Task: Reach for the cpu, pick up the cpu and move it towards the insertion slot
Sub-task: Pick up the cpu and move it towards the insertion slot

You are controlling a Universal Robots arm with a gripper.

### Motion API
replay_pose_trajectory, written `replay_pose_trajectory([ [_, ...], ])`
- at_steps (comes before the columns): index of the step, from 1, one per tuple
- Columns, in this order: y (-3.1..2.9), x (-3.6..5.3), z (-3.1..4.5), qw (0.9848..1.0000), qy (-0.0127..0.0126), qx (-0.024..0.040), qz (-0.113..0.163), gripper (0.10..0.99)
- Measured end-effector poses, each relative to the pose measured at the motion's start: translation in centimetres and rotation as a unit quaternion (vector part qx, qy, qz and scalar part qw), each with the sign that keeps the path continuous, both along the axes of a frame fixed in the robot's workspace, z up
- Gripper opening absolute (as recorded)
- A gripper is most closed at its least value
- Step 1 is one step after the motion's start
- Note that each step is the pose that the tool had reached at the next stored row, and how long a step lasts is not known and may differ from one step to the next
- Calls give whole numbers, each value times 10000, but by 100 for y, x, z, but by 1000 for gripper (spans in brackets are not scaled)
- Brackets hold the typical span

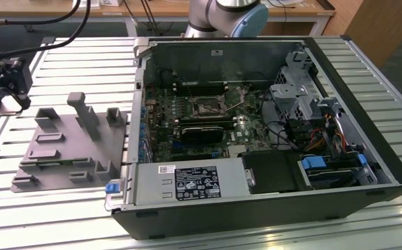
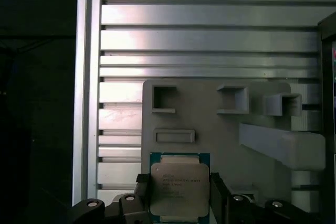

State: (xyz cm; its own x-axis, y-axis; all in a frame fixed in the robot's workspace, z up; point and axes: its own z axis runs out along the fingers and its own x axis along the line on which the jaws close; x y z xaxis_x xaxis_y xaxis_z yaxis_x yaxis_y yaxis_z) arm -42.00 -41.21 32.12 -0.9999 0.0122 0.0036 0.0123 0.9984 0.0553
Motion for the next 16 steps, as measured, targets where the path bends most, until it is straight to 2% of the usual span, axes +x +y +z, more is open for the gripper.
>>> replay_pose_trajectory([
  [7,0,0,250,10000,1,0,0,541],
  [16,0,0,529,10000,1,-1,0,541],
])
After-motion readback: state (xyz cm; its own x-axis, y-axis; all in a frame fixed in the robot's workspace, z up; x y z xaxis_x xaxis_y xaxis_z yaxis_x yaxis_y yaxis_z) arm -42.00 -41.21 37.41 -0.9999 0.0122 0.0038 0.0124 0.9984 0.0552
